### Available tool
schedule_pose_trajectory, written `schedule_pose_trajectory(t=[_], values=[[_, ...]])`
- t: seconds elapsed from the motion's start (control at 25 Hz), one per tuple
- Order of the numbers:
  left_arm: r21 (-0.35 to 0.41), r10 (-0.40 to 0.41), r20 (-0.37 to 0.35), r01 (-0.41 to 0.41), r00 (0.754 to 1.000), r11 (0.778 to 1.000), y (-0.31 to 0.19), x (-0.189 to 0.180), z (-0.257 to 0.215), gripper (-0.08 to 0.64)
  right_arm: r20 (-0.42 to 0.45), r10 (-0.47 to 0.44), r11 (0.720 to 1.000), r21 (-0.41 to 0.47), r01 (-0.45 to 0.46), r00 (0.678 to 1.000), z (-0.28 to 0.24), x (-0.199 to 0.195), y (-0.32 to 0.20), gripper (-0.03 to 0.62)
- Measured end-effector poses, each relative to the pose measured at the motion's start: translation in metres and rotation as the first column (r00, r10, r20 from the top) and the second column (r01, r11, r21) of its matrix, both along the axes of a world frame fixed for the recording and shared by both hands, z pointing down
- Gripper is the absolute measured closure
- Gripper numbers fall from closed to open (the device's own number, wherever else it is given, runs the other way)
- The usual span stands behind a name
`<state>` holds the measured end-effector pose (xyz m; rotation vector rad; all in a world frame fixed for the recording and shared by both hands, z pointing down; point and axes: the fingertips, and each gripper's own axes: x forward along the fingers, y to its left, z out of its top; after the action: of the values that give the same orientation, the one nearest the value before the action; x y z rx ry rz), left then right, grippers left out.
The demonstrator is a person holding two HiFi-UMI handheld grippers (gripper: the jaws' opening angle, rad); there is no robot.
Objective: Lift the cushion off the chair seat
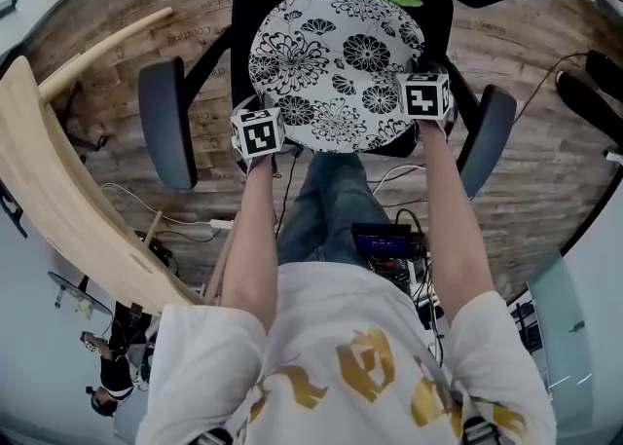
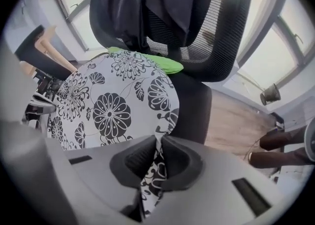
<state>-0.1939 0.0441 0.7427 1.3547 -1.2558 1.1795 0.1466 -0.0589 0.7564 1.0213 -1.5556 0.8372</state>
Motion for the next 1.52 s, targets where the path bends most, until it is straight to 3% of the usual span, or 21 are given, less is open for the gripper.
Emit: schedule_pose_trajectory(t=[0.36,0.6,0.88,0.96,1.04,1.08,1.16,1.2,1.32,1.52], values=[[0.028,0.005,-0.022,-0.005,1.000,1.000,-0.011,0.002,-0.024,0.526,0.096,0.134,0.991,-0.042,-0.131,0.986,-0.021,0.004,0.013,0.558],[0.036,0.013,-0.035,-0.012,0.999,0.999,-0.014,0.003,-0.044,0.526,0.104,0.083,0.996,-0.037,-0.080,0.991,-0.044,-0.001,0.016,0.558],[0.085,0.033,-0.029,-0.031,0.999,0.996,-0.014,0.007,-0.088,0.527,0.126,0.115,0.993,0.002,-0.116,0.985,-0.086,0.000,0.025,0.558],[0.091,0.026,-0.033,-0.023,0.999,0.996,-0.024,0.003,-0.080,0.528,0.141,0.121,0.992,0.017,-0.125,0.983,-0.080,-0.006,0.017,0.558],[0.038,-0.027,-0.043,0.029,0.999,0.999,-0.019,-0.004,-0.038,0.527,0.147,0.072,0.997,-0.031,-0.068,0.987,-0.039,-0.019,0.011,0.558],[-0.035,-0.084,-0.051,0.083,0.995,0.996,0.001,0.000,-0.012,0.527,0.138,0.014,0.995,-0.104,0.001,0.990,-0.009,-0.022,0.018,0.558],[-0.205,-0.206,-0.059,0.190,0.977,0.960,0.050,0.018,0.034,0.527,0.119,-0.112,0.952,-0.272,0.141,0.987,0.047,-0.016,0.037,0.558],[-0.251,-0.237,-0.057,0.215,0.970,0.944,0.057,0.022,0.052,0.527,0.115,-0.142,0.933,-0.318,0.172,0.983,0.068,-0.016,0.036,0.558],[-0.248,-0.247,-0.053,0.227,0.968,0.942,0.041,0.012,0.069,0.526,0.117,-0.128,0.935,-0.318,0.159,0.985,0.086,-0.022,0.018,0.558],[-0.198,-0.228,-0.059,0.213,0.972,0.957,0.039,0.007,0.039,0.527,0.146,-0.111,0.954,-0.262,0.147,0.983,0.049,-0.027,0.015,0.558]])
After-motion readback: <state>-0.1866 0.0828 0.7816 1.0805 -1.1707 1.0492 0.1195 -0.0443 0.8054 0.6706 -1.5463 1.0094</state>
